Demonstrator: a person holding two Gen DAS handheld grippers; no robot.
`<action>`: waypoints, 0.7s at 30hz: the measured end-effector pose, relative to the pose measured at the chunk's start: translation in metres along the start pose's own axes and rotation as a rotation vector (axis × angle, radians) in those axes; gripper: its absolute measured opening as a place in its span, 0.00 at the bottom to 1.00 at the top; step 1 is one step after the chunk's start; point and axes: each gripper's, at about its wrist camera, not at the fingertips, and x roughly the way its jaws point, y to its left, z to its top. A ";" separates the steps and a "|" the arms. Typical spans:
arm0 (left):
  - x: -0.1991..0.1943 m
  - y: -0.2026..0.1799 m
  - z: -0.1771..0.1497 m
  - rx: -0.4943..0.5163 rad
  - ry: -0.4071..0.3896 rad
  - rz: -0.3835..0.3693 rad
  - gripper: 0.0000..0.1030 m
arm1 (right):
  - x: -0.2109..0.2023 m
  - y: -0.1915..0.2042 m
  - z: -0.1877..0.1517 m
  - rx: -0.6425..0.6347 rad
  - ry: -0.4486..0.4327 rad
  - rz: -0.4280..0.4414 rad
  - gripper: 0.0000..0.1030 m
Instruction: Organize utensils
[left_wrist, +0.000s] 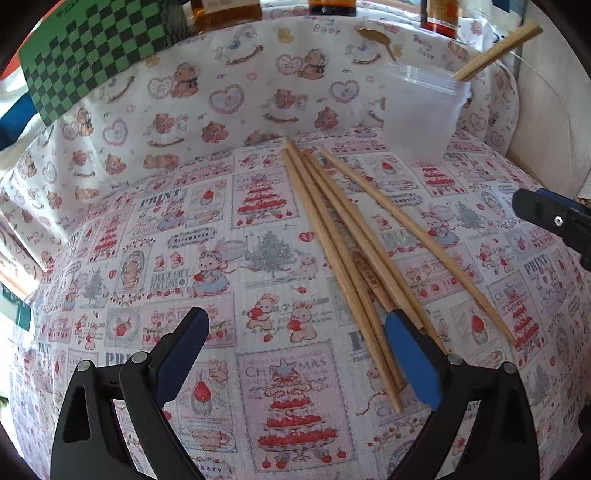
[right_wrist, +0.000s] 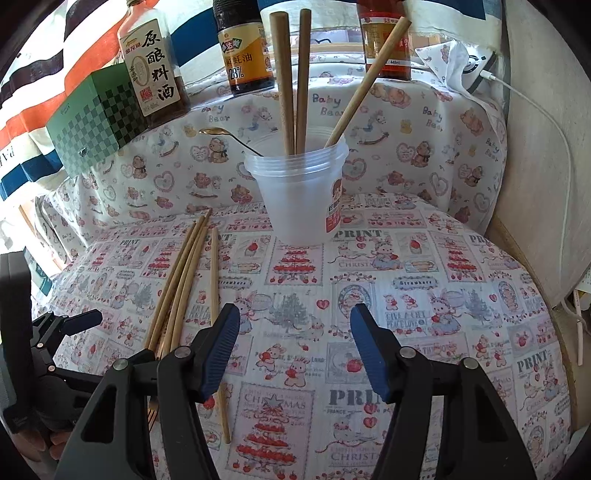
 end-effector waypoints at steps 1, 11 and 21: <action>0.002 0.007 0.000 -0.034 0.018 -0.022 0.93 | 0.000 0.001 0.000 -0.005 0.000 0.001 0.63; 0.002 0.038 0.002 -0.139 0.022 0.018 0.56 | 0.000 0.009 -0.003 -0.050 0.015 0.014 0.63; -0.026 0.051 -0.004 -0.165 -0.077 -0.045 0.46 | -0.003 0.033 -0.017 -0.146 0.030 0.072 0.63</action>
